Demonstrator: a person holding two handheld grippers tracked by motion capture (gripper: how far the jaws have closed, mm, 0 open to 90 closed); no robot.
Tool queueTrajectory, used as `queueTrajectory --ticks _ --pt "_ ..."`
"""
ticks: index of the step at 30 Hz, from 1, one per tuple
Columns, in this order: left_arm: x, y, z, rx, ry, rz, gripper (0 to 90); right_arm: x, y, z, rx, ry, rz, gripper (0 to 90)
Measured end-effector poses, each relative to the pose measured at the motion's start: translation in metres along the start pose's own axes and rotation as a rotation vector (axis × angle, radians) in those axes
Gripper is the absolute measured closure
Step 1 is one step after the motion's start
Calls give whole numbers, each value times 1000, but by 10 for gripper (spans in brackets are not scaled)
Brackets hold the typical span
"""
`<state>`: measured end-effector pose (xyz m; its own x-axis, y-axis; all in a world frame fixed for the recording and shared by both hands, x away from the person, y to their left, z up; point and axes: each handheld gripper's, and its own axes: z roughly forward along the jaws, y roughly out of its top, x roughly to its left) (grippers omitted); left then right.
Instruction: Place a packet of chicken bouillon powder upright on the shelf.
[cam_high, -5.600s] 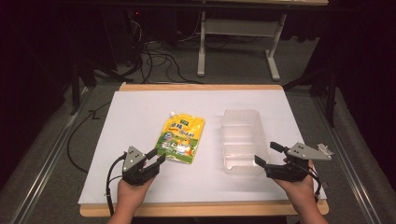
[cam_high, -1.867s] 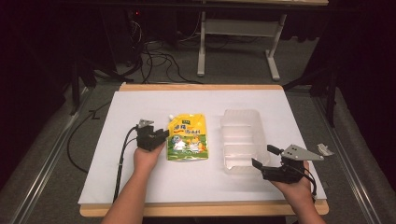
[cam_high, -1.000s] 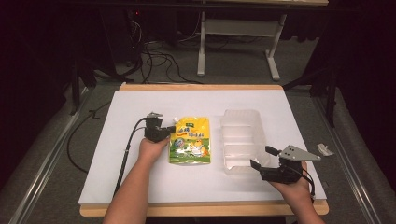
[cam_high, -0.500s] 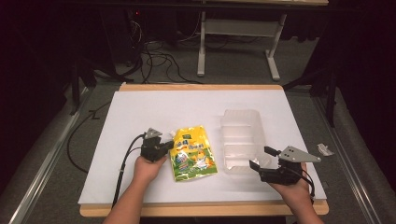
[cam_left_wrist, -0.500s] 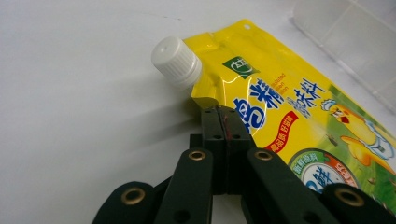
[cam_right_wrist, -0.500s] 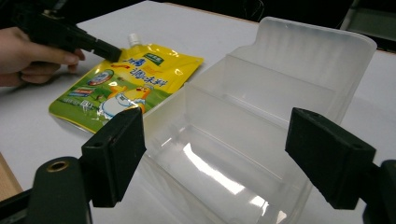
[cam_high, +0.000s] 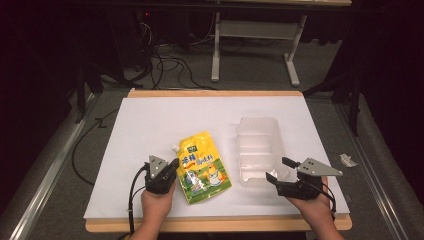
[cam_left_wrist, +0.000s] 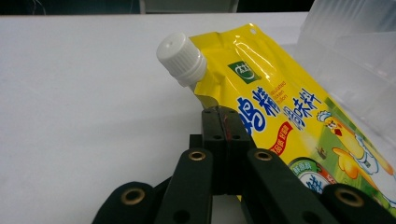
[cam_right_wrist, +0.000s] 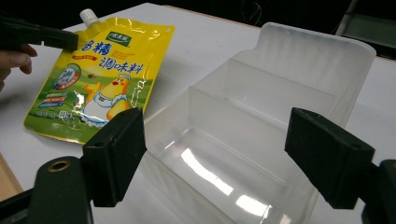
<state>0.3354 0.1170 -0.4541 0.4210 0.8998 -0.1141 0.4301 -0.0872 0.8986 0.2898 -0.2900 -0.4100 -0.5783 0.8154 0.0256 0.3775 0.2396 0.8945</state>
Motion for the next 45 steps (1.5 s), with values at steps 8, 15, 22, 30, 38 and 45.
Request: queueTrajectory --ticks 8,15,22,30,38,45 --pt "-17 6 -19 -100 3 55 900 3 3 -2 -13 2 -9 202" --pt "-35 7 -40 -189 -1 116 900 12 7 -5 -42 10 -32 199" --pt "-43 9 -47 -244 -38 130 900 22 13 1 -38 56 -42 174" --pt "-45 9 -49 -256 -46 135 900 33 38 25 -15 130 1 155" --pt "-46 9 -50 -257 -51 131 900 42 69 64 8 174 42 144" --pt "-44 10 -49 -253 -62 123 900 47 86 94 57 176 53 108"
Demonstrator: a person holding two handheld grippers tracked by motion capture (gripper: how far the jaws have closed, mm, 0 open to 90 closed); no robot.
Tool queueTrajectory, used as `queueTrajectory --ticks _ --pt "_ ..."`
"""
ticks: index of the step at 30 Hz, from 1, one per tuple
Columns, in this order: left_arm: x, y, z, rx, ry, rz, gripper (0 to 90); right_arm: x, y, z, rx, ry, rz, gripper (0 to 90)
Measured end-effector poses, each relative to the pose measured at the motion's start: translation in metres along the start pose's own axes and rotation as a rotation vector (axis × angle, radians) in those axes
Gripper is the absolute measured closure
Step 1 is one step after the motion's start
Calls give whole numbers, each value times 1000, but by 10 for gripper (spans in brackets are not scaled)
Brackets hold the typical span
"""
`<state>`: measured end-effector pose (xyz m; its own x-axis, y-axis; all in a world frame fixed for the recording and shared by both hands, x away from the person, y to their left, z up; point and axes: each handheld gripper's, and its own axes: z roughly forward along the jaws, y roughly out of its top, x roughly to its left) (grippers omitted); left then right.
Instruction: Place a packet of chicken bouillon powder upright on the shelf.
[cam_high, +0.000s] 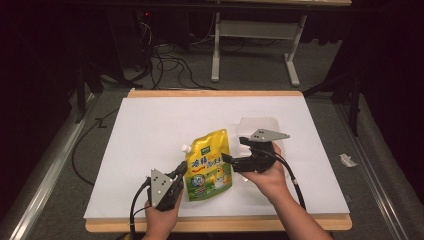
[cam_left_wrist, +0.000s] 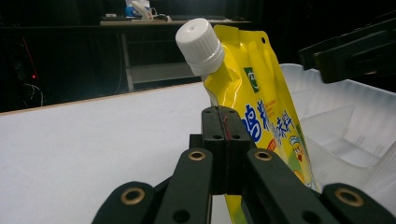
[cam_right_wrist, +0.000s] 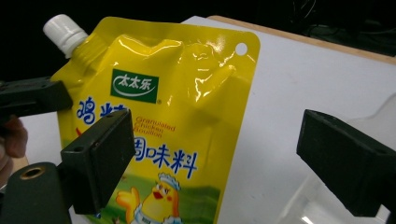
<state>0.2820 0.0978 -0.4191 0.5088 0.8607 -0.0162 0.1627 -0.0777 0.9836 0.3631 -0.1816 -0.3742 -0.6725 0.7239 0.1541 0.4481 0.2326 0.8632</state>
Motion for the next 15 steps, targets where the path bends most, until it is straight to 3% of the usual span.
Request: queueTrajectory --ticks 7,9,10,12,15 --pt "1 0 0 3 -8 -4 900 3 9 26 56 34 20 131" --pt "1 1 0 4 -10 -6 900 5 9 32 66 46 23 188" --pt "2 1 0 9 -12 -6 900 5 10 33 71 60 25 261" --pt "4 0 1 11 -12 -18 900 8 9 34 70 43 14 304" --pt "6 0 3 16 -15 -26 900 7 8 29 51 17 7 439"
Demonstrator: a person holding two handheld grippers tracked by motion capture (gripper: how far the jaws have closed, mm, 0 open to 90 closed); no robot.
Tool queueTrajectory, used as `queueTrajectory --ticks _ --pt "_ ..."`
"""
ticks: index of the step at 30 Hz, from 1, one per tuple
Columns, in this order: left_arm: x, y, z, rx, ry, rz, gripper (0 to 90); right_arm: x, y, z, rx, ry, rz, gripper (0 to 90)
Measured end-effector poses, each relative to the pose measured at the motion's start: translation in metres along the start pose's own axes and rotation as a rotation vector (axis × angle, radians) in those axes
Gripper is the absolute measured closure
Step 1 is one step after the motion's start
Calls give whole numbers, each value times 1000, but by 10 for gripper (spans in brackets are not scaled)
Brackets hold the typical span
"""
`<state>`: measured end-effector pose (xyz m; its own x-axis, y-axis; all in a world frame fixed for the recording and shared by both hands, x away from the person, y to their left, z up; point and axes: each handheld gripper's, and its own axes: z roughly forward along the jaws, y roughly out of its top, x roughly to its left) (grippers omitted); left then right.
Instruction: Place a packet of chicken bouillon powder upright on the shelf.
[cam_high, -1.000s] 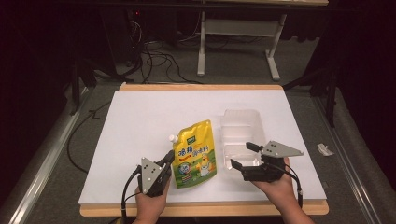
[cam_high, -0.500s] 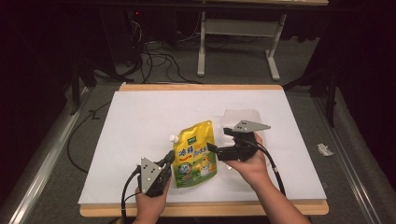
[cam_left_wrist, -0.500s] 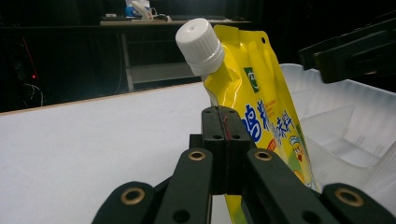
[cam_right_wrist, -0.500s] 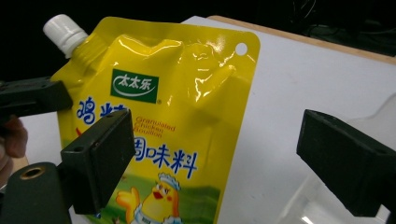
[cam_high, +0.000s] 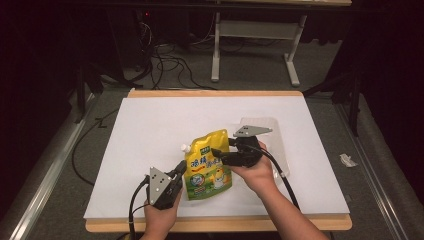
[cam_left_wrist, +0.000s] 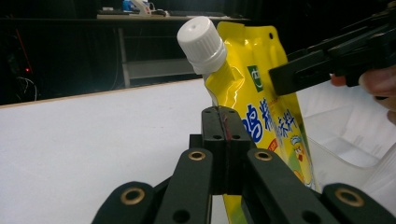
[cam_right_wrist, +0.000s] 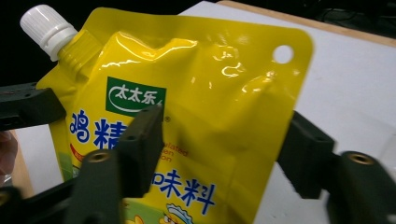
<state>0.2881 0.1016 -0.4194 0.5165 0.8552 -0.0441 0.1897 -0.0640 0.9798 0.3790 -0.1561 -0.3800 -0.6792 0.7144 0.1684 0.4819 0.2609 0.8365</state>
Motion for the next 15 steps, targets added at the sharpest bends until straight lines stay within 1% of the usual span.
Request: queueTrajectory --ticks 3,6,7,8,11,12,13,15 --pt "1 1 3 1 -2 3 900 -1 -3 -9 -27 2 -7 552" --pt "2 2 7 -3 -6 -2 900 3 -9 -18 -57 -15 -34 649" --pt "2 3 8 -4 -7 -5 900 5 -11 -21 -69 -30 -52 689" --pt "3 3 9 -4 -9 -11 900 5 -12 -23 -75 -37 -59 730" --pt "6 3 12 -5 -13 -20 900 4 -16 -28 -98 -39 -52 867" --pt "7 4 14 -6 -14 -22 900 2 -18 -31 -111 -35 -45 900" --pt "8 4 14 -7 -16 -24 900 1 -19 -32 -120 -25 -38 900" --pt "9 5 16 -8 -16 -20 900 1 -20 -35 -130 -19 -39 900"
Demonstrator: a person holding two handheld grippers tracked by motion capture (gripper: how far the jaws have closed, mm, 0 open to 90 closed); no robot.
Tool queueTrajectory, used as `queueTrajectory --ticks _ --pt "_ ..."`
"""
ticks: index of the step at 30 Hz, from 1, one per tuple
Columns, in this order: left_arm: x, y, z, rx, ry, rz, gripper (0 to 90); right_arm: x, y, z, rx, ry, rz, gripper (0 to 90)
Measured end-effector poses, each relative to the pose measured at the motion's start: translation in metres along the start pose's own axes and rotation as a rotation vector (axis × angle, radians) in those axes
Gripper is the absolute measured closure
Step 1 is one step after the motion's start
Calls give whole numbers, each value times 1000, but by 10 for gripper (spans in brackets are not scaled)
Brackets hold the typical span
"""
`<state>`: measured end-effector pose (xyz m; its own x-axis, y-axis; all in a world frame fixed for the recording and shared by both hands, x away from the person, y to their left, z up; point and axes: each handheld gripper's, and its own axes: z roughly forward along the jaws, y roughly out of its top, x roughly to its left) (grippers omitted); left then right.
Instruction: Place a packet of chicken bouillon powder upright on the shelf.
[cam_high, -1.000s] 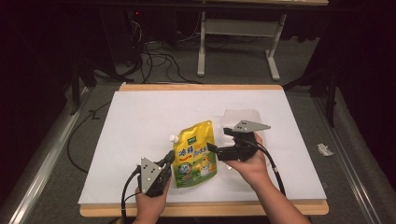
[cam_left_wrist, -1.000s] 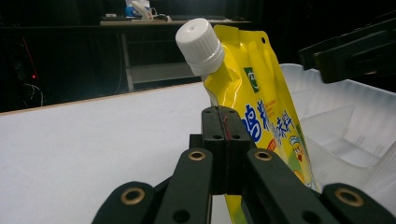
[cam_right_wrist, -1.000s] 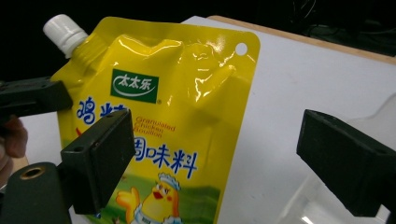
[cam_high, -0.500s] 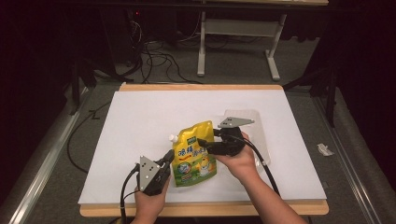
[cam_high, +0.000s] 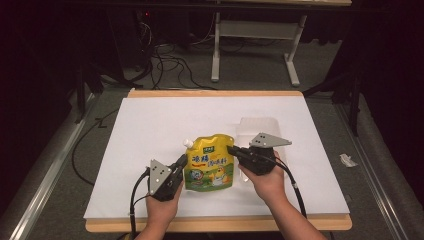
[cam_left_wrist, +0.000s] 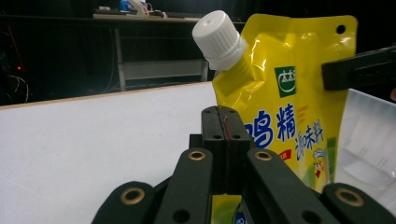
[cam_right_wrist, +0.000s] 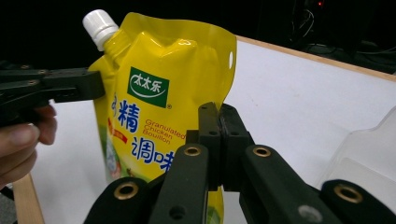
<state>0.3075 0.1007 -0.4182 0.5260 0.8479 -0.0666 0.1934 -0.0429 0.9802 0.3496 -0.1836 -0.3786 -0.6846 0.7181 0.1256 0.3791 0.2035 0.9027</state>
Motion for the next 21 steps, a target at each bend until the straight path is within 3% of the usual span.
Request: queueTrajectory --ticks 9,17,18,19,20,21 --pt "7 -1 2 4 9 -15 900 16 -2 -13 -54 0 -62 900" --pt "4 -3 0 -4 -1 -6 900 24 -13 -22 -71 40 -58 887" --pt "3 -3 -1 -6 -3 -6 900 24 -16 -22 -68 57 -50 817" --pt "2 -3 -1 -8 -5 -6 900 24 -16 -22 -68 57 -50 817" --pt "0 -3 -2 -6 -5 0 900 23 -18 -20 -55 78 -43 730" --pt "0 -3 -2 -6 -5 0 900 23 -18 -20 -55 78 -43 730"
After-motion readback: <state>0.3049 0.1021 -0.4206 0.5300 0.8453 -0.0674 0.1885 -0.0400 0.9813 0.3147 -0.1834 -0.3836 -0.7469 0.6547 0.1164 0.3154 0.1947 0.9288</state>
